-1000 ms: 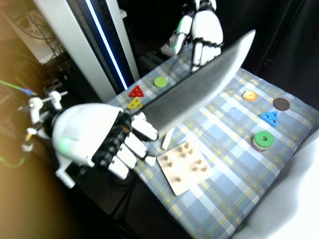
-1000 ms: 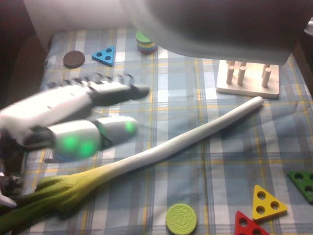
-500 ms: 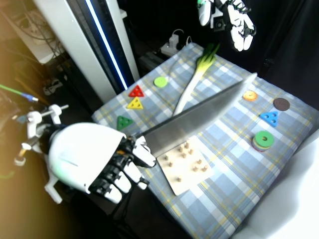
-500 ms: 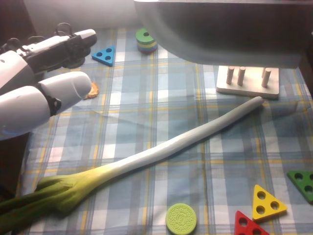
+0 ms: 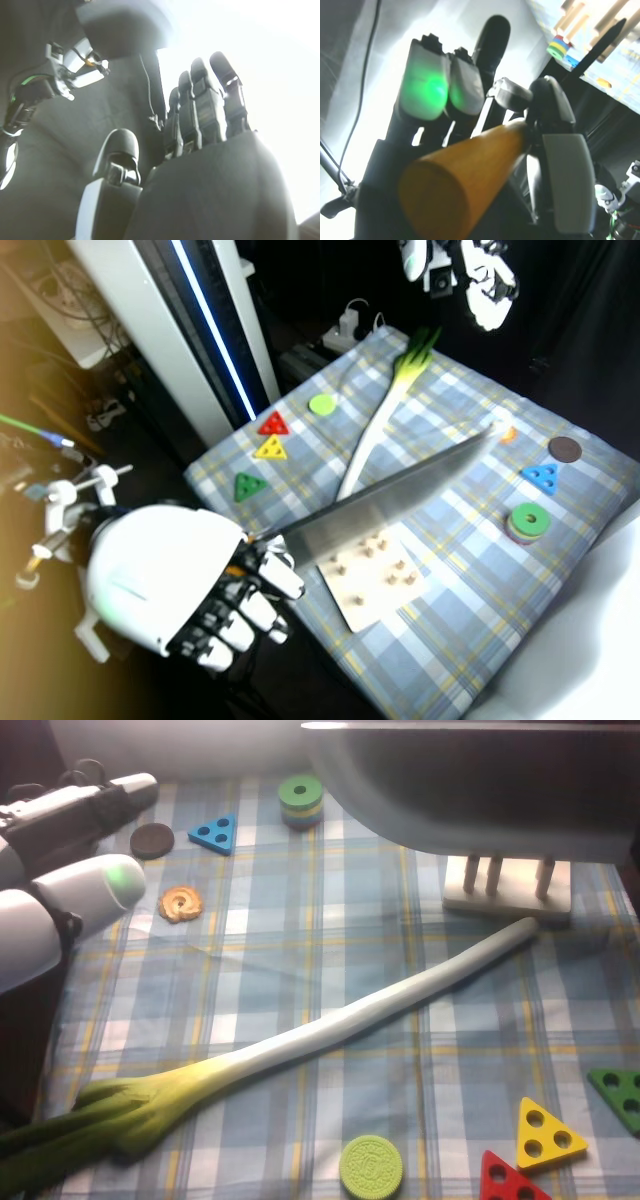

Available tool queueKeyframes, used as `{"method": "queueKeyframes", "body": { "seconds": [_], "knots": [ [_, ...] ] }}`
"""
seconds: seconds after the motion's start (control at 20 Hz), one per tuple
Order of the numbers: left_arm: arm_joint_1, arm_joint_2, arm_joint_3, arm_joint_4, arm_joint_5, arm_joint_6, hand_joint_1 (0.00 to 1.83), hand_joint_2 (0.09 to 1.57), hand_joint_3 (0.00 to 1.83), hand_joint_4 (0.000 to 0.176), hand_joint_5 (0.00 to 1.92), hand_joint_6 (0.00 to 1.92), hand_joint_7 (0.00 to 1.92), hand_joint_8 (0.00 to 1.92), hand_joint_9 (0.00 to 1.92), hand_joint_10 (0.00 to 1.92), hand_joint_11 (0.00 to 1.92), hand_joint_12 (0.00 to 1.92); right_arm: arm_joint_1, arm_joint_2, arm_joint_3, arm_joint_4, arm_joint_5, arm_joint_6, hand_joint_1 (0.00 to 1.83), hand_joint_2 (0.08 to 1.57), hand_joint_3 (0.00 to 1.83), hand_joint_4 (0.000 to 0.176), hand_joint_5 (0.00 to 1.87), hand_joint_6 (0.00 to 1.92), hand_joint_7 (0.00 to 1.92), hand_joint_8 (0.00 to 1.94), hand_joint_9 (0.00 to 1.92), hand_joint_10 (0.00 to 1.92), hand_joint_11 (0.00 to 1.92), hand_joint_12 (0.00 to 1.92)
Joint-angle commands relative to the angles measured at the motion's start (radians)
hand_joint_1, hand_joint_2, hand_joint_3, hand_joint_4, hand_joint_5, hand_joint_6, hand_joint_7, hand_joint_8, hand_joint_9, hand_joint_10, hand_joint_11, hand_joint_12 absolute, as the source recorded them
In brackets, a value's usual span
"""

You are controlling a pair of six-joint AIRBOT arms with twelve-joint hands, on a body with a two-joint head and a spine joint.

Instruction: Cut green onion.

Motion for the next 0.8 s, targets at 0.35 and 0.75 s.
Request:
{"method": "queueKeyframes", "body": {
  "seconds": [0.35, 0.75],
  "knots": [
    [0.001, 0.004, -0.004, 0.008, -0.139, -0.003, 0.00, 1.48, 0.00, 0.000, 0.27, 0.00, 0.31, 0.00, 0.32, 0.01, 0.00, 0.78, 0.020, -0.012, 0.043, 0.026, 0.041, -0.013, 0.54, 1.44, 0.00, 0.160, 1.06, 1.92, 1.31, 1.94, 1.42, 1.92, 1.35, 1.92],
    [0.009, 0.004, -0.009, 0.010, -0.142, -0.003, 0.00, 1.46, 0.00, 0.000, 0.30, 0.00, 0.34, 0.00, 0.37, 0.00, 0.00, 0.94, 0.020, -0.046, 0.044, 0.043, 0.017, -0.013, 0.86, 1.22, 0.00, 0.116, 0.85, 1.13, 1.04, 0.97, 1.02, 1.38, 0.92, 1.74]
  ]
}}
